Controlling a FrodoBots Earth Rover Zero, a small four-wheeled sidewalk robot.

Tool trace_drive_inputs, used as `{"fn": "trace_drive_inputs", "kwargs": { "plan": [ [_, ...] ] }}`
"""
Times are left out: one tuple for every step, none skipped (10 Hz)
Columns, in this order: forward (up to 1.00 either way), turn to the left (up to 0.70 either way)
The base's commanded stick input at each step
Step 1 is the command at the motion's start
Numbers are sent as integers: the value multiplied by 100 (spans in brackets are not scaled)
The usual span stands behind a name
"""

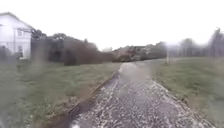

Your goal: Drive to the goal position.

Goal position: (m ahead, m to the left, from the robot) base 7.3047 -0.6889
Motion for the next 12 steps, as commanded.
{"fn": "trace_drive_inputs", "kwargs": {
  "plan": [
    [0,-48],
    [0,-12],
    [0,0],
    [0,0],
    [0,0],
    [0,0],
    [0,0],
    [0,0],
    [0,0],
    [0,0],
    [0,0],
    [0,-43]
  ]
}}
